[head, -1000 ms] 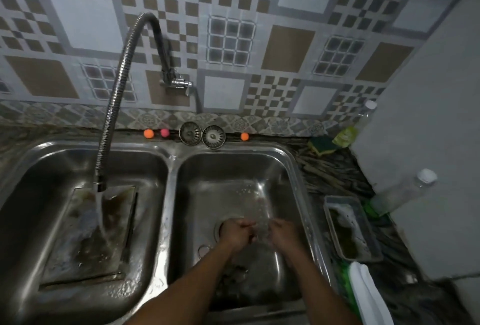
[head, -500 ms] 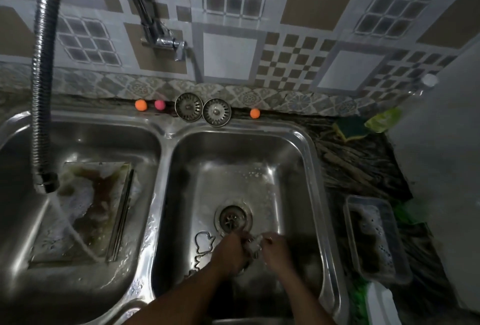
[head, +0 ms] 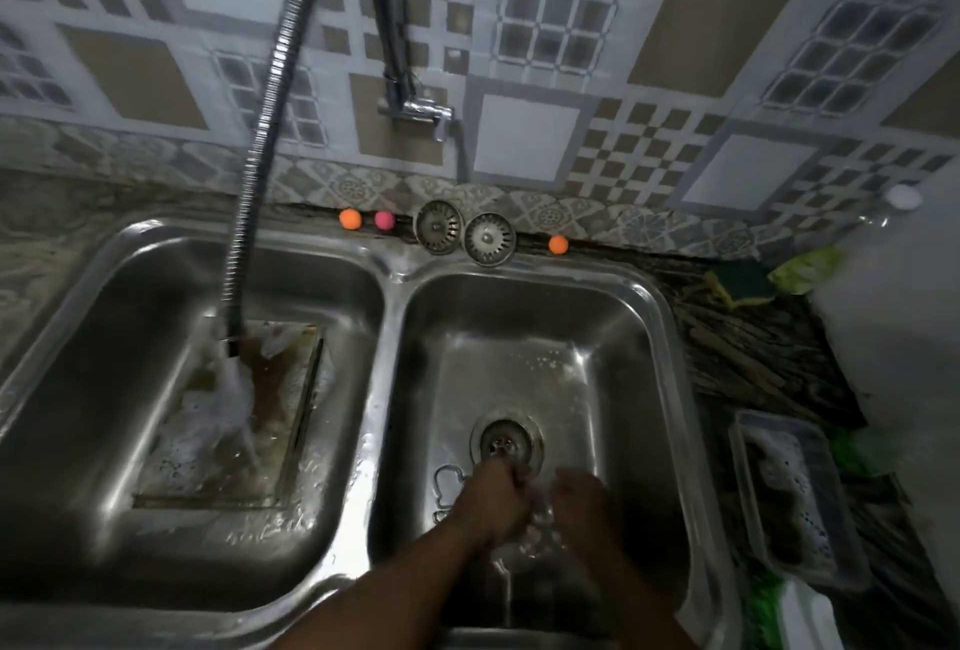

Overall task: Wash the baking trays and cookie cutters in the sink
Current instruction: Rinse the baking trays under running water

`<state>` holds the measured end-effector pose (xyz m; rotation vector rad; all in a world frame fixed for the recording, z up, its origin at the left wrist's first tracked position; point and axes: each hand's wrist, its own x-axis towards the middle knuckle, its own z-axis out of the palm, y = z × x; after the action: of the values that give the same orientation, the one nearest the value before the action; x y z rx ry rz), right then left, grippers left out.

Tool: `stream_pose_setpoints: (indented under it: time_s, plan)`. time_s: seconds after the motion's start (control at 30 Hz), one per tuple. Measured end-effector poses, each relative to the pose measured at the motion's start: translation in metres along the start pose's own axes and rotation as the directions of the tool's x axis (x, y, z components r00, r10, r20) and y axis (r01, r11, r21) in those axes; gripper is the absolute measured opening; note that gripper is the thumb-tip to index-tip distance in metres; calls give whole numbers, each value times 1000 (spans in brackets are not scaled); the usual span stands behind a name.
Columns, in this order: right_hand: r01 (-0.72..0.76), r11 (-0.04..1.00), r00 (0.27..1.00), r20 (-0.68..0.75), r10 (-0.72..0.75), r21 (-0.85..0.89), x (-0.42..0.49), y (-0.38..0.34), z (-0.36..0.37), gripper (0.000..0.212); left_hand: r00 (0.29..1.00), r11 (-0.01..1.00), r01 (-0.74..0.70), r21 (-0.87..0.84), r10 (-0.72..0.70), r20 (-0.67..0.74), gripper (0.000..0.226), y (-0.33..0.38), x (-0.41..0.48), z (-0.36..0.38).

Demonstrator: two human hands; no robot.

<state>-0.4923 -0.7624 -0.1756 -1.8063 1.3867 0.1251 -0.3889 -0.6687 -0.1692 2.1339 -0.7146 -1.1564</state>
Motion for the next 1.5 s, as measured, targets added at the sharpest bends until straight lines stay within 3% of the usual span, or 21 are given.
stream_pose_setpoints:
  time_s: [0.1,0.17,0.23,0.37,0.47,0.57,0.73,0.87,0.97,1.03,1.13,1.23,1.5]
  plan:
    - [147,983,984,-82,-156,-108,-7,-41,-7,21,991,983,-61,-174,40,-125,30,17,-11,-30]
    - [221,974,965,-132,-225,-43,-17,-81,-5,23,978,949,-94,-300,32,-204,21,22,-19,-61]
    - [313,948,942,-148,-303,54,-33,-126,9,22,956,908,-114,-404,-10,-292,28,18,-31,-97]
    - [378,905,924,-17,-383,195,-76,-191,64,23,874,836,-144,-530,-144,-465,15,-20,-60,-167]
    - [237,885,942,128,-310,402,-107,-223,103,21,825,788,-107,-606,-270,-497,9,-58,-82,-200]
    - [150,874,913,275,-302,462,-132,-252,133,26,798,823,-61,-564,-300,-523,13,-95,-98,-227]
    - [50,860,910,332,-248,507,-140,-283,171,12,770,855,3,-518,-333,-545,15,-133,-113,-268]
    - [130,946,971,153,-182,298,-133,-273,207,41,741,928,198,-316,-352,-571,19,-178,-125,-292]
    - [125,983,978,148,-145,135,-138,-249,231,20,758,933,326,-153,-355,-547,37,-223,-128,-293]
    - [110,990,982,143,-122,88,-139,-236,244,19,790,938,332,-99,-333,-515,36,-242,-129,-292]
    - [127,989,985,108,-134,73,-135,-229,254,13,793,932,345,-111,-353,-497,21,-263,-123,-296]
    - [181,981,978,96,-187,69,-126,-235,260,22,758,918,368,-146,-387,-526,28,-270,-114,-307]
    - [247,957,969,-44,-243,149,-145,-250,265,18,723,877,439,-194,-473,-503,21,-272,-108,-312]
